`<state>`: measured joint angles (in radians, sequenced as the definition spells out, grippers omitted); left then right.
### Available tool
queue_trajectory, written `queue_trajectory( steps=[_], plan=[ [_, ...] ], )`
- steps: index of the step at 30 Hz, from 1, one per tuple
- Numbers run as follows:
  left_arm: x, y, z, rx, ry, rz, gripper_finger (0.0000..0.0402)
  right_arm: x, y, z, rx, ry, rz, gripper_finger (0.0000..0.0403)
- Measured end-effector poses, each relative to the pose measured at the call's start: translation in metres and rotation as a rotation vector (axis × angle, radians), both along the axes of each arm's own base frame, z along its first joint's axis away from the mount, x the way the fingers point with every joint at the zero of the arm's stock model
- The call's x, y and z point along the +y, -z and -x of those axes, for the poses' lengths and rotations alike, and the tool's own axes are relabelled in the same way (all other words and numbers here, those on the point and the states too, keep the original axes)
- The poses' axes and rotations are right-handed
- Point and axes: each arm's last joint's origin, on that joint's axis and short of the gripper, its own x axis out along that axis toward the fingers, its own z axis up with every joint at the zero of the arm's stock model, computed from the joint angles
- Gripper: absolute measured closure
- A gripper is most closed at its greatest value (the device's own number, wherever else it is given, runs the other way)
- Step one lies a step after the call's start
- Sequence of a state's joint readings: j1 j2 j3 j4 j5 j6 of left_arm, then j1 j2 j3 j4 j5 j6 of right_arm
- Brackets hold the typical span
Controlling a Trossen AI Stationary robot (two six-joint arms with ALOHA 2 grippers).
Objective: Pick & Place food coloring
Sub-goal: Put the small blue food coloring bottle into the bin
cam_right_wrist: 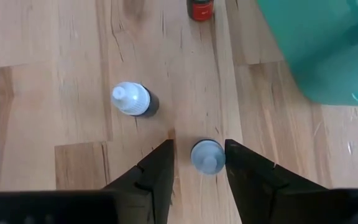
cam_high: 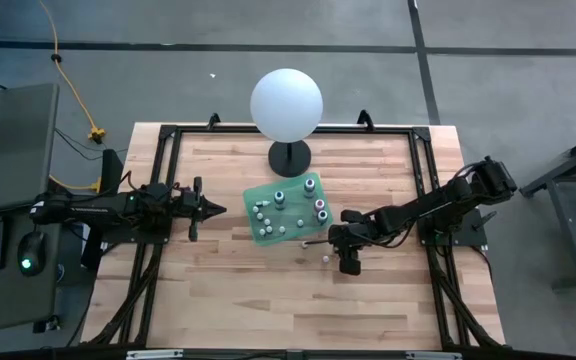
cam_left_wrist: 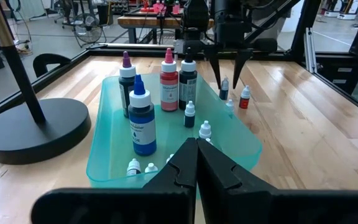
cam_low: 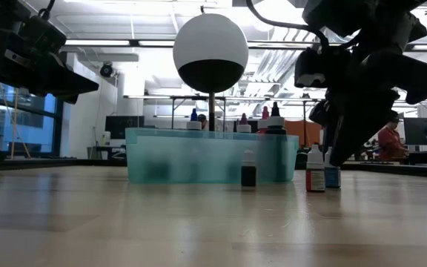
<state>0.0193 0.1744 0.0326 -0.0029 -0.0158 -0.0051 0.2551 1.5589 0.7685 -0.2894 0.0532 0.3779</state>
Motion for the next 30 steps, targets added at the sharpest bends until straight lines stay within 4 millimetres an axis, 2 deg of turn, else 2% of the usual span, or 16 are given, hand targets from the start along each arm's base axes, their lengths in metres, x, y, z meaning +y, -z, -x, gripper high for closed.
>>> queue_trajectory(
  steps=[7,16,22,30],
  plan=[
    [0.000,0.000,0.000,0.000,0.000,0.000,0.0401,0.000,0.000,0.000,-0.001,0.001,0.003,0.0288],
    [0.000,0.000,0.000,0.000,0.000,0.000,0.0401,0.000,0.000,0.000,-0.003,-0.015,0.012,0.0334],
    [0.000,0.000,0.000,0.001,0.000,0.000,0.0401,0.000,-0.001,0.000,0.000,-0.015,0.003,0.0337],
    [0.000,0.000,0.000,0.000,0.000,0.000,0.0401,0.004,-0.024,-0.012,0.009,-0.030,-0.021,0.0348]
  ],
)
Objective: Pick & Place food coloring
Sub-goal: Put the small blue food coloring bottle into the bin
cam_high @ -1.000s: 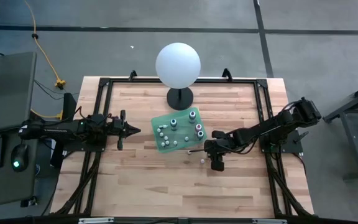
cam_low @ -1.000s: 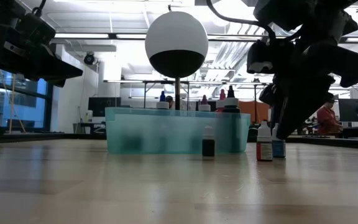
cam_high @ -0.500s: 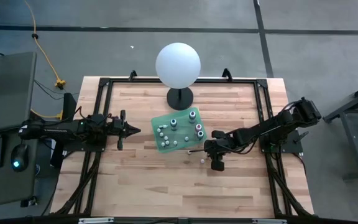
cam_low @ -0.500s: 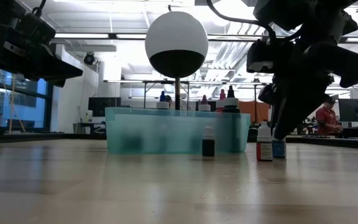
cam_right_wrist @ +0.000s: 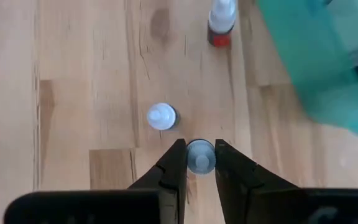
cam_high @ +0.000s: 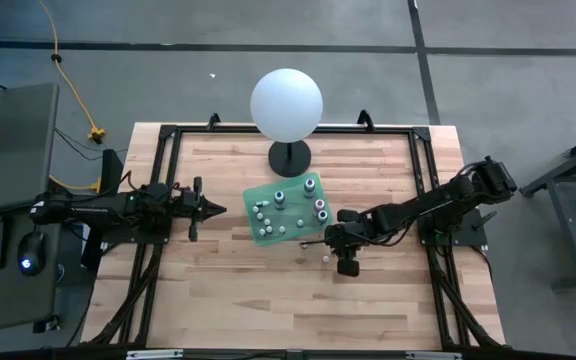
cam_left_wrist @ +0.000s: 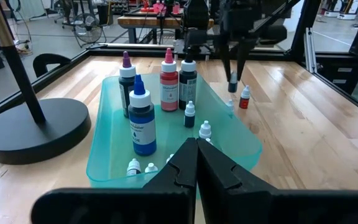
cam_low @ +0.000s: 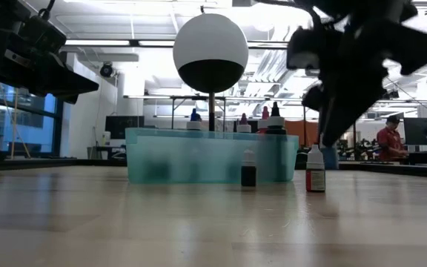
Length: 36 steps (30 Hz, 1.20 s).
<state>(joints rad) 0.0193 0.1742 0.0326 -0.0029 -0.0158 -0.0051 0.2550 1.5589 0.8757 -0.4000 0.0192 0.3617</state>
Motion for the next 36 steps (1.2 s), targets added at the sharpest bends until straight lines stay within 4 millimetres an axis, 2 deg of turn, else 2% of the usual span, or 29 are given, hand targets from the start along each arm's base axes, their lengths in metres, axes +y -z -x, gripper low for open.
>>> queue_trajectory(
  steps=[8,15,20,23,27,33,36],
  plan=[
    [0.000,0.000,0.000,0.000,0.000,0.000,0.0401,-0.006,-0.052,-0.018,0.012,0.026,0.060,0.0342],
    [0.000,0.000,0.000,0.000,0.000,0.000,0.0401,-0.023,-0.107,-0.039,-0.138,0.108,0.114,0.0341],
    [0.000,0.000,0.000,0.000,0.000,0.000,0.0401,-0.042,-0.127,-0.049,-0.244,0.198,0.114,0.0345],
    [0.000,0.000,0.000,0.000,0.000,0.000,0.0401,-0.054,-0.131,-0.055,-0.293,0.269,0.066,0.0347],
    [0.000,0.000,0.000,0.000,0.000,0.000,0.0401,-0.064,-0.124,-0.067,-0.319,0.257,0.034,0.0343],
    [0.000,0.000,0.000,0.000,0.000,0.000,0.0401,-0.069,-0.097,-0.094,-0.276,0.205,-0.004,0.0344],
    [0.000,0.000,0.000,0.001,0.000,0.000,0.0401,-0.069,-0.081,-0.111,-0.213,0.163,0.038,0.0343]
  ],
)
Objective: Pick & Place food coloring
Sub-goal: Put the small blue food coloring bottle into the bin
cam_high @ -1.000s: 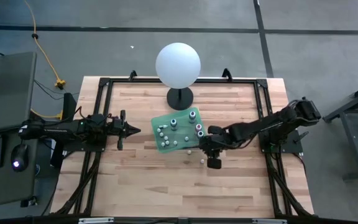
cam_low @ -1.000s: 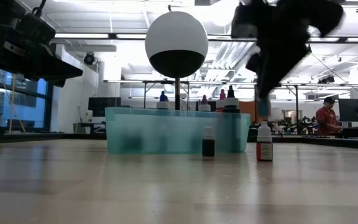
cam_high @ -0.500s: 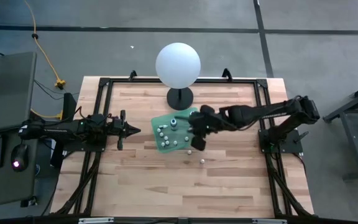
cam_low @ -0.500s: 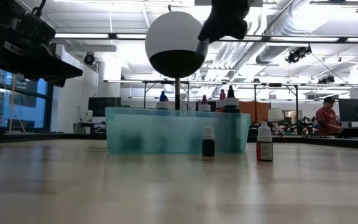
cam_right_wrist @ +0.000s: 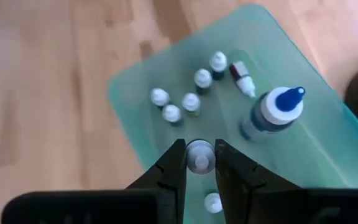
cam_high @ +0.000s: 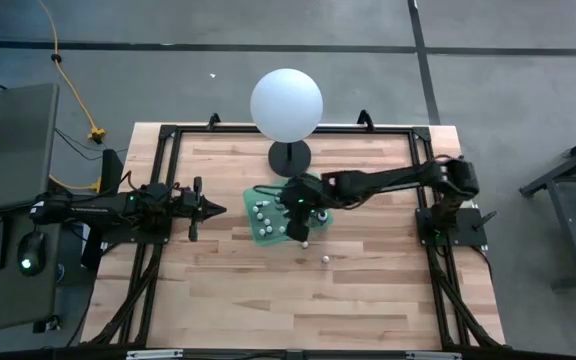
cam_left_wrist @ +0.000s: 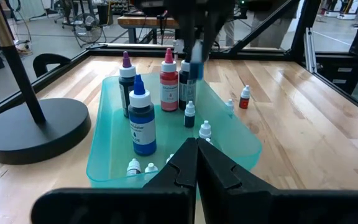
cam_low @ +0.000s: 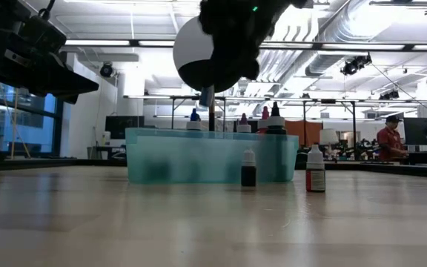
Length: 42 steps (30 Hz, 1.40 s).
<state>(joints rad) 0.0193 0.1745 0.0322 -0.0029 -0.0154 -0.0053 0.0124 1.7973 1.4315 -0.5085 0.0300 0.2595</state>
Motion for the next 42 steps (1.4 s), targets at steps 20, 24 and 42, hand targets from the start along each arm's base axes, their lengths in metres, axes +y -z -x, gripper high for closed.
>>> queue_trajectory(
  steps=[20,24,42],
  plan=[
    [0.000,0.000,0.000,0.000,0.000,0.000,0.0401,-0.010,0.061,-0.034,0.232,0.073,0.013,0.0342],
    [0.000,0.000,0.000,0.000,0.000,0.000,0.0401,-0.010,0.067,-0.035,0.243,0.108,-0.006,0.0341],
    [0.000,0.000,0.000,0.000,0.000,0.000,0.0401,-0.007,0.070,-0.035,0.241,0.314,-0.155,0.0341]
  ],
)
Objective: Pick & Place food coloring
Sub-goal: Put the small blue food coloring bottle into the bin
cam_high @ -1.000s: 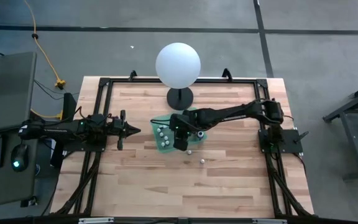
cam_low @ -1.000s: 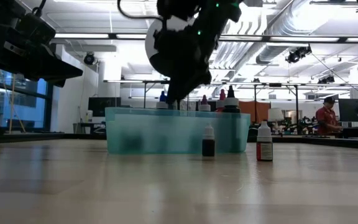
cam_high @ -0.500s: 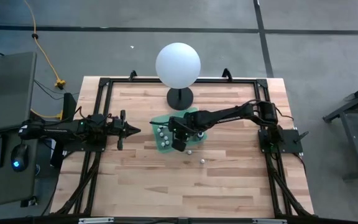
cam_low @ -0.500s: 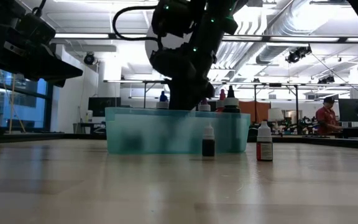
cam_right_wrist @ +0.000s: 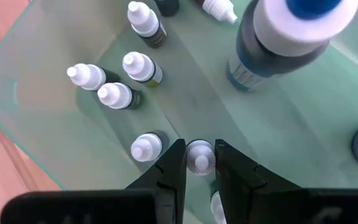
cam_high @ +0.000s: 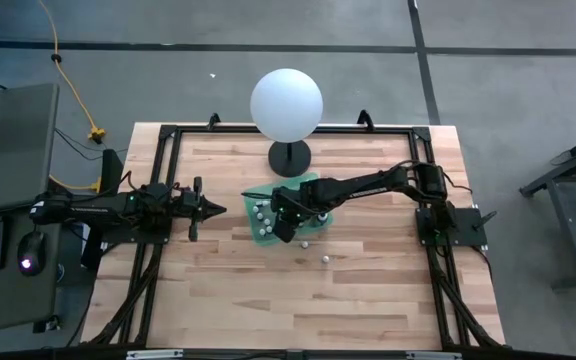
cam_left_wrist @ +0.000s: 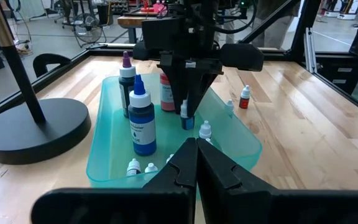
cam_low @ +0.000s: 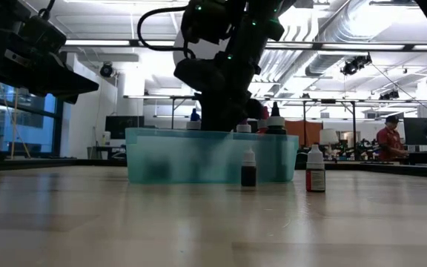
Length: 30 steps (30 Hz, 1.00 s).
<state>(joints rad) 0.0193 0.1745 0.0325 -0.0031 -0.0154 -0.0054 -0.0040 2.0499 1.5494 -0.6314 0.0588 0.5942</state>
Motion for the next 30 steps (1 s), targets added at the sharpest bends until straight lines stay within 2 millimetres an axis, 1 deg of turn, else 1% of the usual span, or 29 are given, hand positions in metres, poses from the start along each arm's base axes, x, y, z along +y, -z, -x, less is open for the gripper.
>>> queue_trajectory(
  steps=[8,30],
  plan=[
    [0.0000,0.0001,0.0000,0.000,0.000,0.000,0.0401,-0.0003,0.0003,0.0007,0.007,0.010,0.008,0.0339],
    [0.0000,0.0000,0.0000,0.000,0.000,0.000,0.0401,-0.0008,0.0003,0.0006,0.007,-0.004,0.014,0.0303]
  ],
)
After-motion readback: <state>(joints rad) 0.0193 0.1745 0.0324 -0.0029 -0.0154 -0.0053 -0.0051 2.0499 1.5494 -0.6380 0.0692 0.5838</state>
